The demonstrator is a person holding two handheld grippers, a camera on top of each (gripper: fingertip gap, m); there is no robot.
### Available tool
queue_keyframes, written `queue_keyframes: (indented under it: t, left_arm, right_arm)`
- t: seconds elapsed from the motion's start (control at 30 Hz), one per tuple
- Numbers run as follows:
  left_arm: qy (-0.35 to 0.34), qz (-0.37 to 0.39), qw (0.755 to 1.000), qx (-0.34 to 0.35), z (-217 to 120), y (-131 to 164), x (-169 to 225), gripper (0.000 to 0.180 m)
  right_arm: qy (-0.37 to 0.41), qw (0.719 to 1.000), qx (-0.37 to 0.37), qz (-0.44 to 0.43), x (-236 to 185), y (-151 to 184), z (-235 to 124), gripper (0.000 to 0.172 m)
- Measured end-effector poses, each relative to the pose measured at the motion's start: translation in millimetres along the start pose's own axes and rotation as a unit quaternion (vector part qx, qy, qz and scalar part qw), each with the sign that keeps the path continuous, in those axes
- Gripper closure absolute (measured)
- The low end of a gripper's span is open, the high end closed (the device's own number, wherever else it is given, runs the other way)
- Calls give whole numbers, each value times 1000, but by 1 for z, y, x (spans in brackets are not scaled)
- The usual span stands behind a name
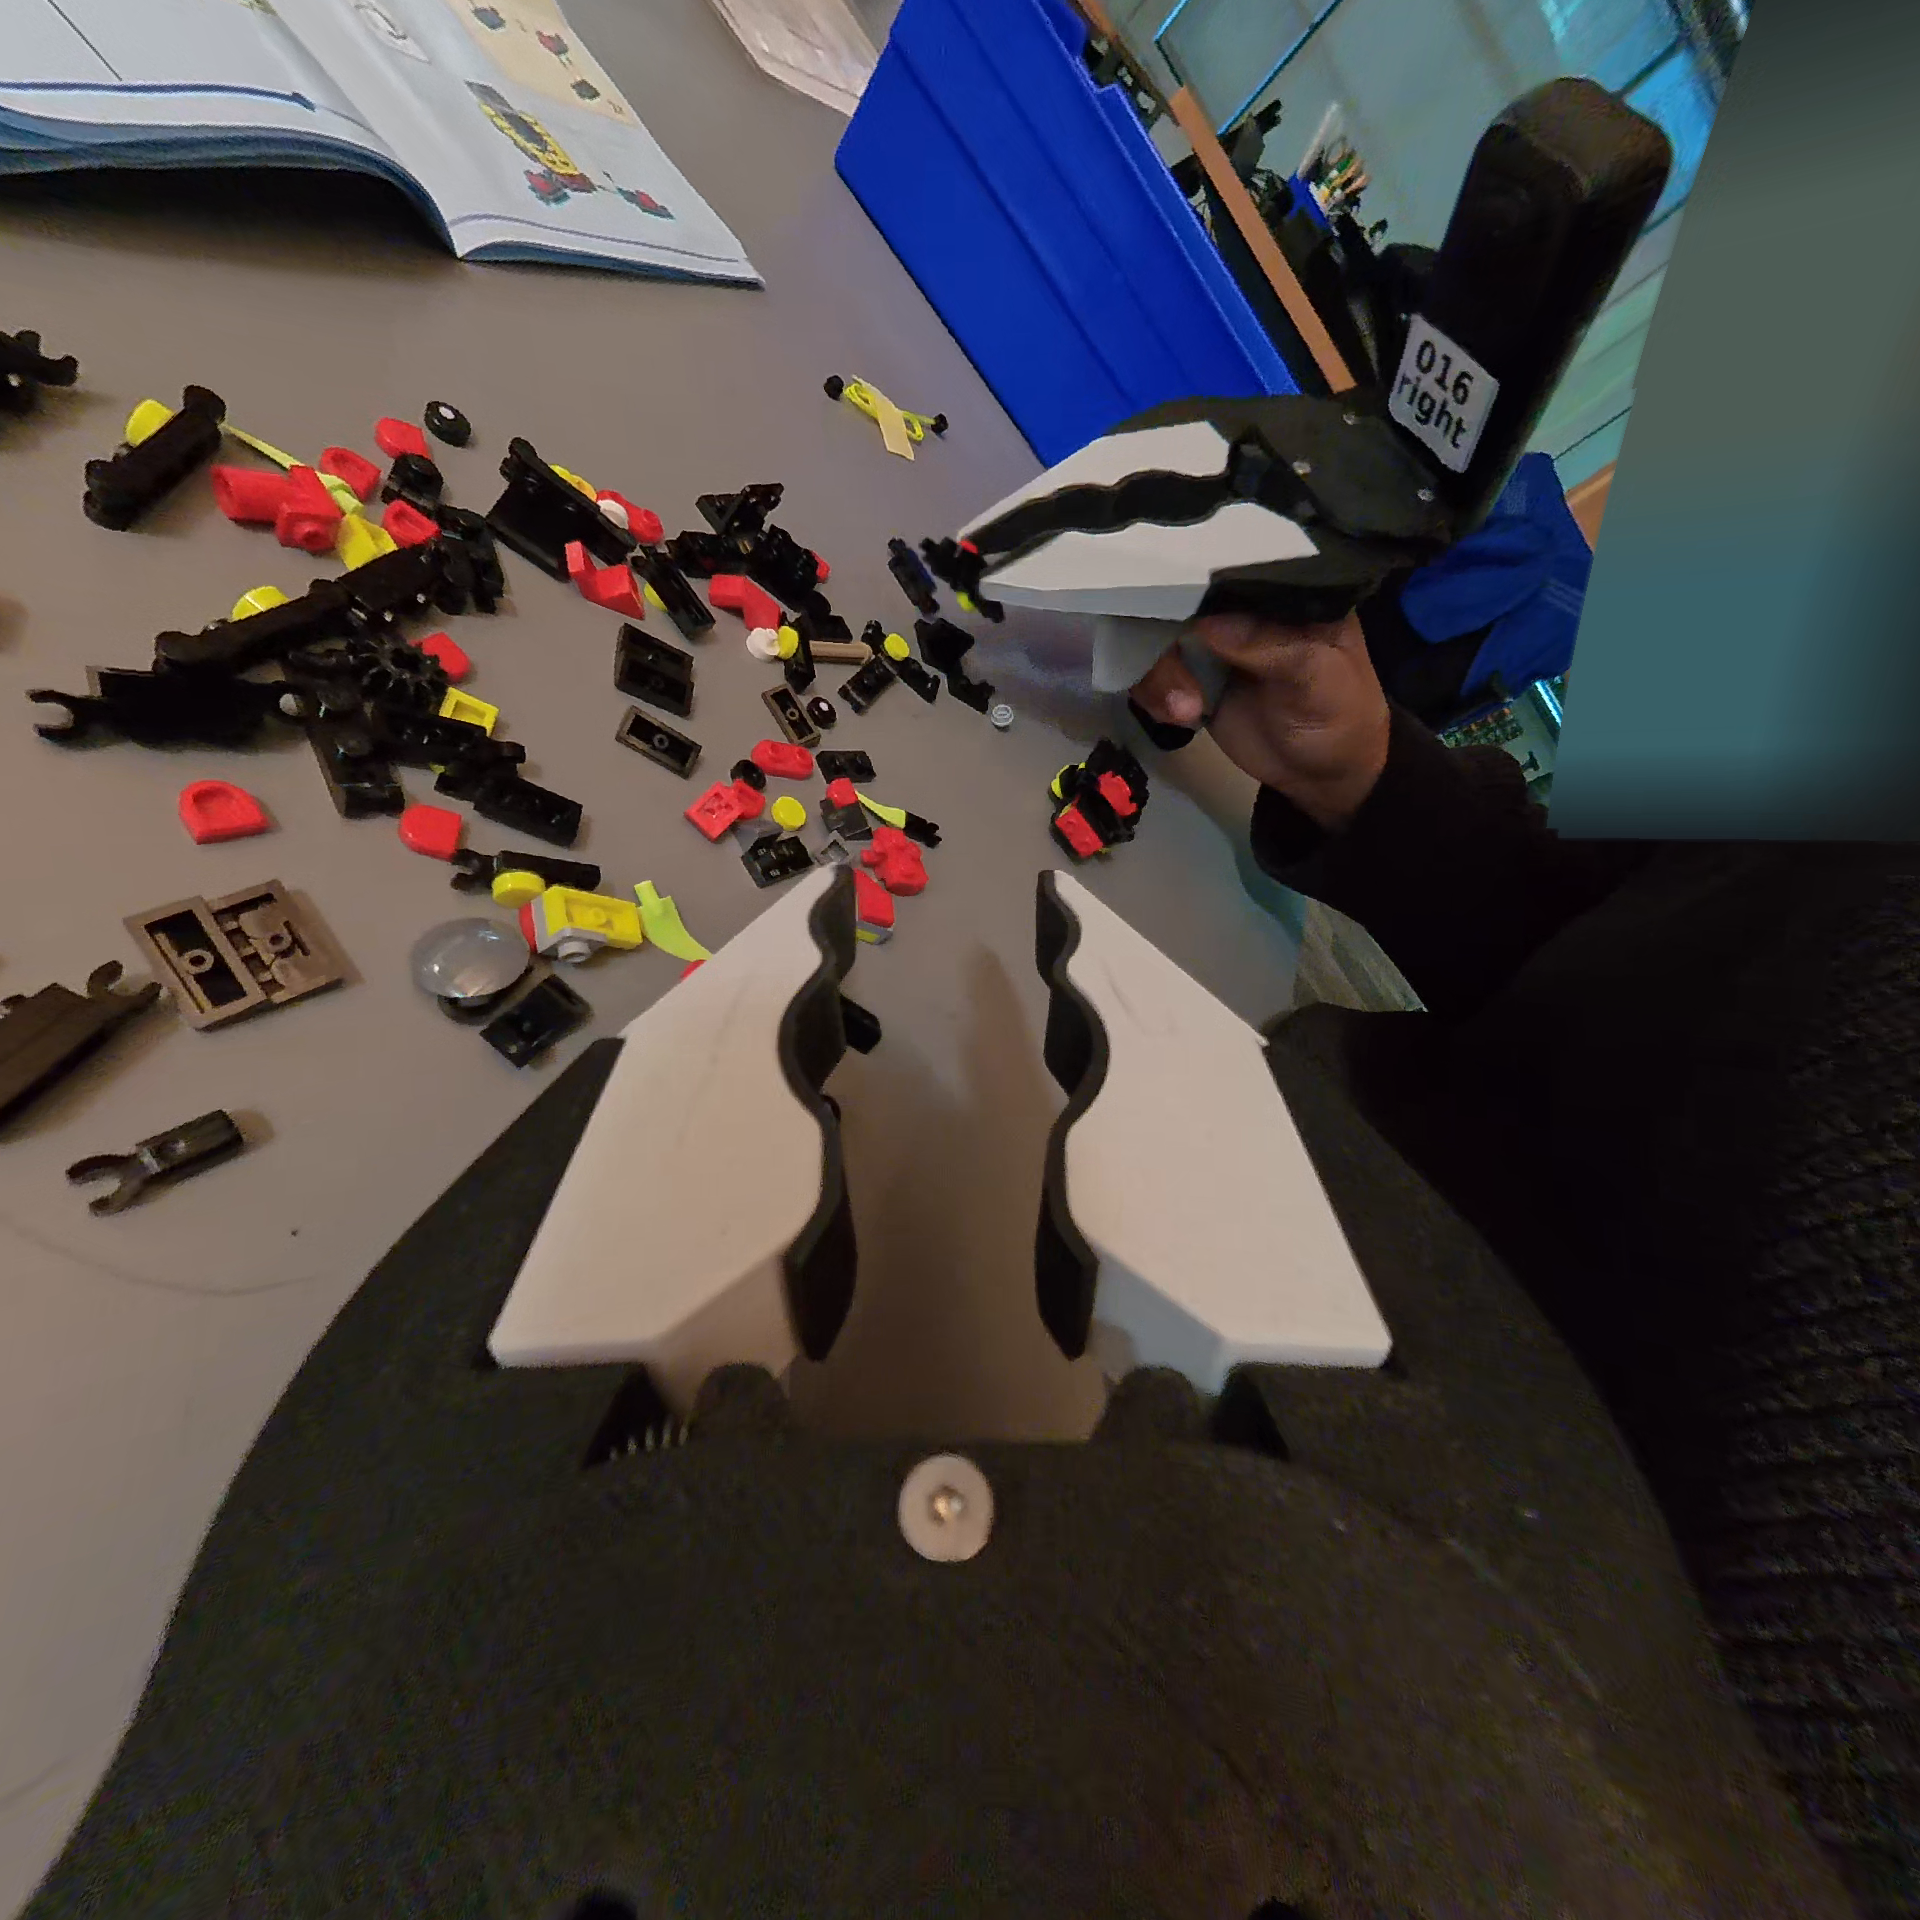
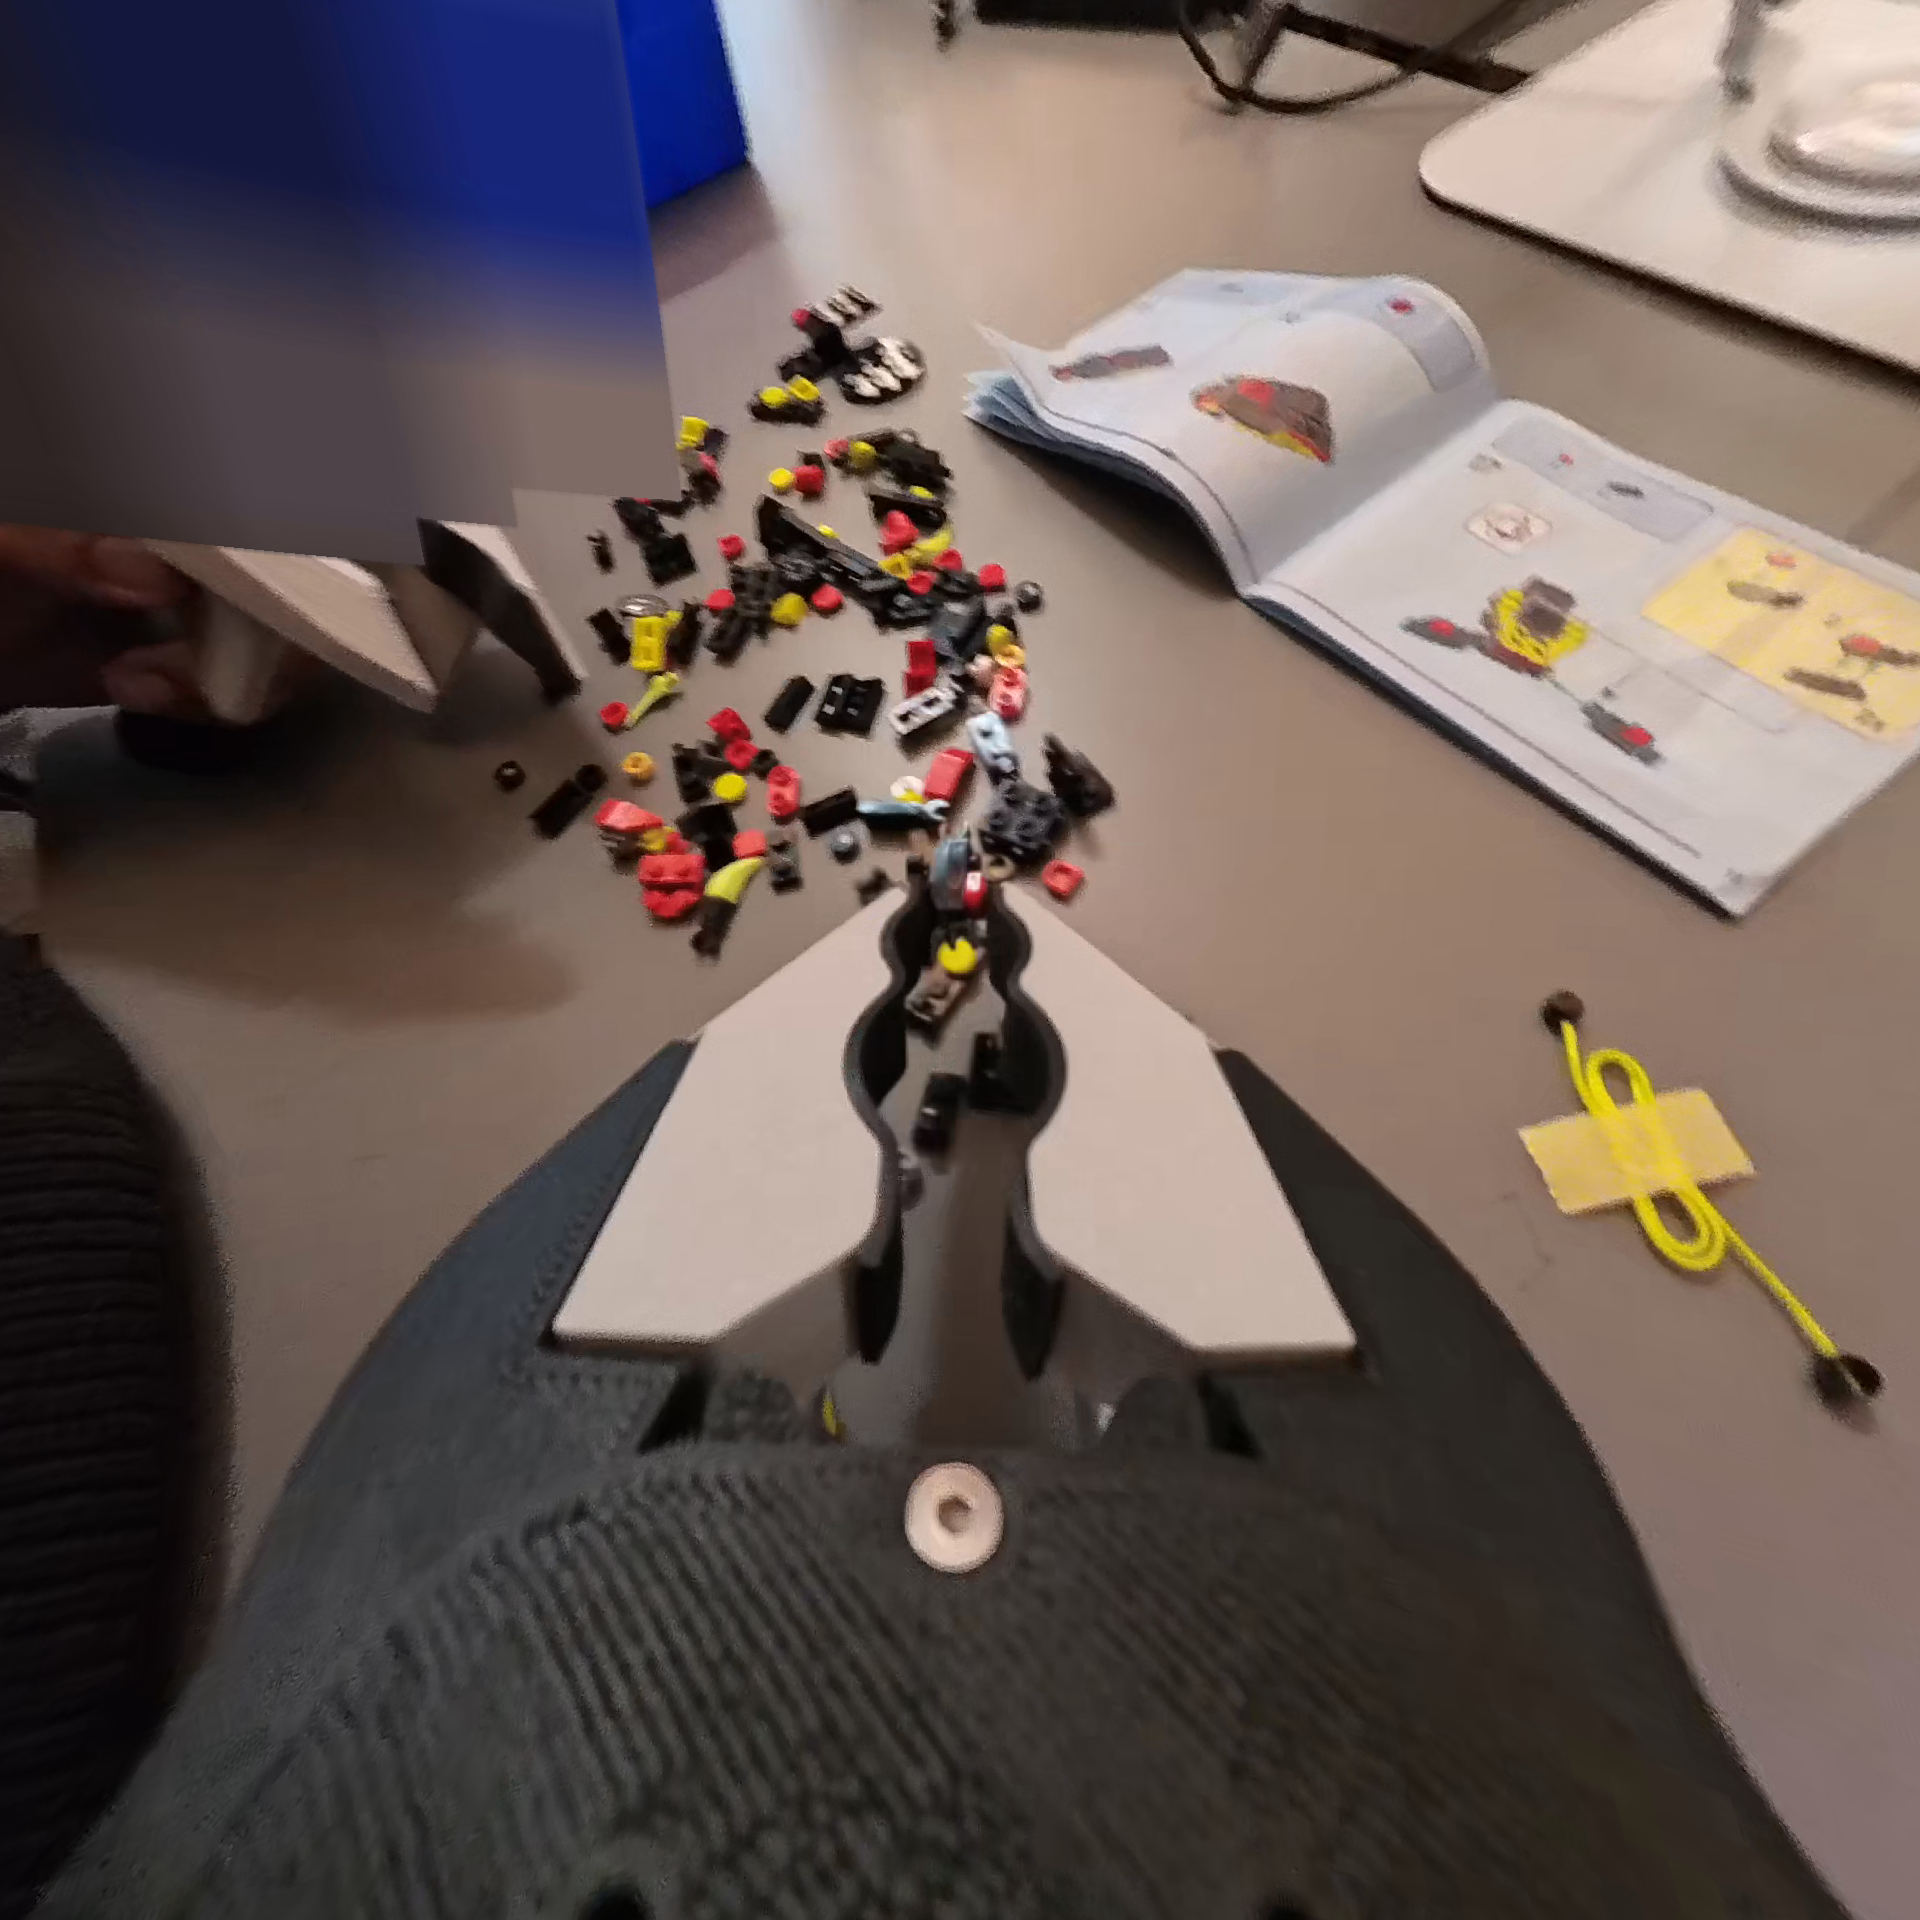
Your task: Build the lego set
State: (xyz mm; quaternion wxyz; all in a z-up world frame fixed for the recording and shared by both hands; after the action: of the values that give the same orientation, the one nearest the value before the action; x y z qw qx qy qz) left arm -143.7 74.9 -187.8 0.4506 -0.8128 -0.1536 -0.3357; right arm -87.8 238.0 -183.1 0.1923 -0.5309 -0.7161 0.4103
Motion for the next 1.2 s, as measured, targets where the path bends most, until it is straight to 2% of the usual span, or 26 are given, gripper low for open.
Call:
queue_keyframes:
  t: [0.23,0.47,0.73,0.8,0.9,1.2]
  left_arm:
    - [37,29,998,40,-4,-10,21,160]
    - [90,-43,995,-24,14,9,26,154]
    - [128,-83,987,-52,22,18,33,153]
    - [140,-92,984,-52,22,18,34,157]
    - [152,-108,981,-53,22,19,34,174]
    - [111,-115,986,-44,21,18,21,174]
  right_arm:
    - [-54,988,28,-142,-55,-11,-1,162]
    - [-66,969,0,-237,-91,-3,8,162]
    - [-92,959,2,-268,-108,-1,7,162]
    - [-99,958,3,-270,-110,-1,7,162]
    - [-101,958,1,-267,-111,0,8,162]
    - [-87,963,-32,-255,-101,9,16,162]
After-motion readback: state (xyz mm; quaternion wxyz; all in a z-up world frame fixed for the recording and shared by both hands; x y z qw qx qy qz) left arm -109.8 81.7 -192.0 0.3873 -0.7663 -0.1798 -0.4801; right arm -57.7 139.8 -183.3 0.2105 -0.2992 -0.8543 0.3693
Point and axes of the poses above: each gripper's, where its closed fingertips meet, z out along the fingers, y out of its underside, x = y × z across the jaws, the point moved 4 cm from there along -z, back along the fingers, and after that the axes turned 6 degrees about -x, right-handed, at the moved point
